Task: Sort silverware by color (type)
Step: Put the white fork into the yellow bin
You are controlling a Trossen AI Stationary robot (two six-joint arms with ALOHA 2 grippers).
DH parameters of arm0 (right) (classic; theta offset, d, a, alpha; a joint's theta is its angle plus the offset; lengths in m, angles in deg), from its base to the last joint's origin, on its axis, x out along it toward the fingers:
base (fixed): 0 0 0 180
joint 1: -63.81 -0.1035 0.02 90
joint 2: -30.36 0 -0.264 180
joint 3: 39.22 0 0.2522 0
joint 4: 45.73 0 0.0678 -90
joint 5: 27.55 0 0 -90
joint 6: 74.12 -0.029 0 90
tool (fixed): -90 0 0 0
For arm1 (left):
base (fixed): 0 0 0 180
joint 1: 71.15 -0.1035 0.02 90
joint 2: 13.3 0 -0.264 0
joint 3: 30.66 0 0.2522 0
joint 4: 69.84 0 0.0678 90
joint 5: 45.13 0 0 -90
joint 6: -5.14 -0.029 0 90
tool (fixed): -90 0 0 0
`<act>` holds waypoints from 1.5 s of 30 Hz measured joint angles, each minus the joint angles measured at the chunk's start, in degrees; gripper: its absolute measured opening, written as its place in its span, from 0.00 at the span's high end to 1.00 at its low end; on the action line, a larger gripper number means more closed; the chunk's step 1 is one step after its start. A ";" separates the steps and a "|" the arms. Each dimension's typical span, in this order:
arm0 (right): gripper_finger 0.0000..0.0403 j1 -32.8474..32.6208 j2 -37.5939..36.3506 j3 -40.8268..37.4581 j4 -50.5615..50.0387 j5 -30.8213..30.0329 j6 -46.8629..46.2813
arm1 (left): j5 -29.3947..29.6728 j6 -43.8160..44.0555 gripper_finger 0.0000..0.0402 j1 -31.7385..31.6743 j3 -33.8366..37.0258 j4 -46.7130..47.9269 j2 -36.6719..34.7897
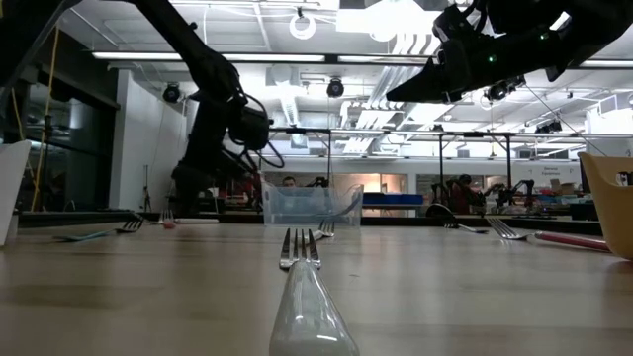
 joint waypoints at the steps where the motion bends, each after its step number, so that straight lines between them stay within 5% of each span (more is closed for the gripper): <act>1: 1.00 0.00 0.00 0.00 0.02 0.00 0.00 | 0.09 1.95 0.77 -0.83 0.00 0.37 0.00; 10: 1.00 0.00 0.00 0.00 0.43 0.02 0.00 | 0.30 5.98 0.63 -7.51 0.00 -4.29 0.00; 21: 1.00 0.00 0.00 0.00 0.39 0.04 0.22 | -5.66 6.91 0.63 -12.33 -0.02 -5.57 0.12; 32: 1.00 0.00 0.00 0.00 0.39 0.04 0.26 | -5.04 5.95 0.65 -13.22 -0.21 -6.91 2.58; 45: 1.00 0.00 0.00 0.00 0.39 0.07 0.37 | -3.49 -0.25 0.94 -12.83 -0.15 -1.85 2.66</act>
